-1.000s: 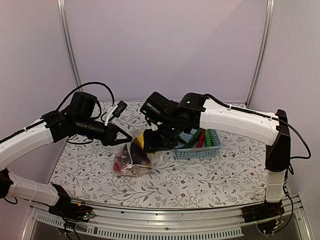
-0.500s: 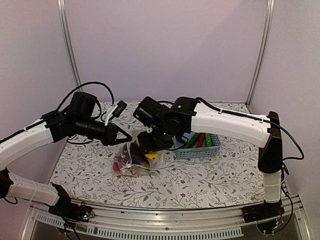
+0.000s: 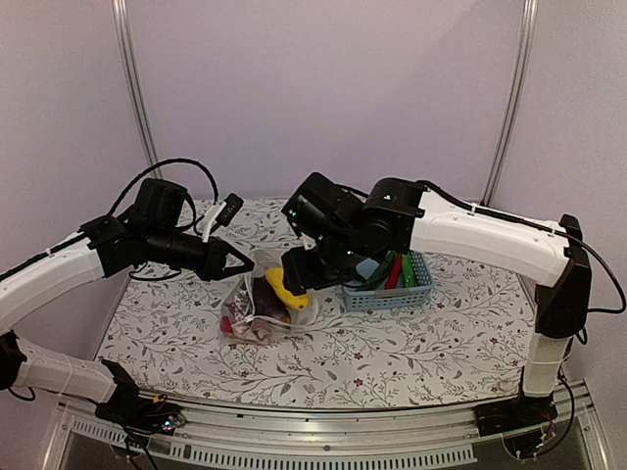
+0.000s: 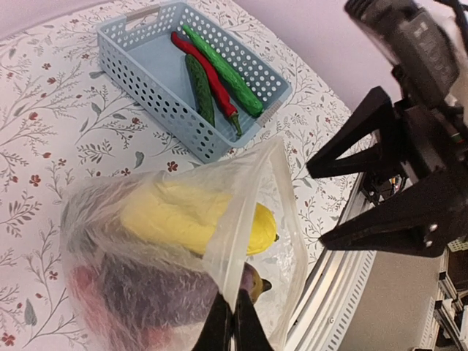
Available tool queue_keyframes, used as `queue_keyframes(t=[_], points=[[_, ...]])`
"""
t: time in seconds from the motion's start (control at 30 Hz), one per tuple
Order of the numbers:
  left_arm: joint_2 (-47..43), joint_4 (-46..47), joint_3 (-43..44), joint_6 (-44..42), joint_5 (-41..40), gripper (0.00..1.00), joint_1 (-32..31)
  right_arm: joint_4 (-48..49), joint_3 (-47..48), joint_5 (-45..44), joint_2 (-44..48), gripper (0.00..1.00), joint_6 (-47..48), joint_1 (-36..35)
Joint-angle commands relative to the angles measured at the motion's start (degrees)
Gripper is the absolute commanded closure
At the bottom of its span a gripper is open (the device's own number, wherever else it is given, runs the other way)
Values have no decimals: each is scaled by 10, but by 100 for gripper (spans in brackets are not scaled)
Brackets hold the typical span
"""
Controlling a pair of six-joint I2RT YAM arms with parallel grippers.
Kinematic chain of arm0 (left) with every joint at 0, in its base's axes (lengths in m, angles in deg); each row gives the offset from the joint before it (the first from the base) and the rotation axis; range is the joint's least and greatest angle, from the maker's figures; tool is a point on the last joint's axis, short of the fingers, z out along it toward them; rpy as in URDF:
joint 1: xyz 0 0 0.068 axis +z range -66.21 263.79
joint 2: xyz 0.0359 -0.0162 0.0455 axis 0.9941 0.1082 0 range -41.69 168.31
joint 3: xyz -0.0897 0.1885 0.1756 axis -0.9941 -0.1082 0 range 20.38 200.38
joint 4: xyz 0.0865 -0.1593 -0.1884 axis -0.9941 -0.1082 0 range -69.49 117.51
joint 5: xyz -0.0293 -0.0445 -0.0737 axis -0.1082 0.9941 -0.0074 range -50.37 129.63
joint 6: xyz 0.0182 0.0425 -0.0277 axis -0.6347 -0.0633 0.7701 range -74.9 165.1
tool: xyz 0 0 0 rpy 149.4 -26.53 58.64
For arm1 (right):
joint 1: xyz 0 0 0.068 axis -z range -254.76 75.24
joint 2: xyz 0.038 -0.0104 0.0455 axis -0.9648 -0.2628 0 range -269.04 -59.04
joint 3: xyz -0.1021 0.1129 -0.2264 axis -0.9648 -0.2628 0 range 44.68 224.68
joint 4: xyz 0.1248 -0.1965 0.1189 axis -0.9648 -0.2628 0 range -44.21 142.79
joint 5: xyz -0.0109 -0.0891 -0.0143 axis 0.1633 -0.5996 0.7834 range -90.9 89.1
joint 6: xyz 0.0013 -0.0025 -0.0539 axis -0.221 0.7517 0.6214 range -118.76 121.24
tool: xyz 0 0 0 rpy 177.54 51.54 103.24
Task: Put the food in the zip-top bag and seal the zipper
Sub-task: Place the fake fruit in the zipper food storage bag, then adjust the zipper food storage bag at the center of the board.
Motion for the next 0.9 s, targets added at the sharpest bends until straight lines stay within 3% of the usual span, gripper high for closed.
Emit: queue_keyframes(t=[0.0,0.2,0.67,0.87], points=[[0,-4,-3,1,-5,100,9,18,-56,-27,67,40,-21,-2],[4,-1,-3,3,1,100,10,63,-117,-19,69,47,-54,9],[5,-1,-4,2,3,100,10,102,-145,-12,39,72,-69,27],[7,-2,-4,2,5,100,10,115,-155,-4,35,76,-73,32]])
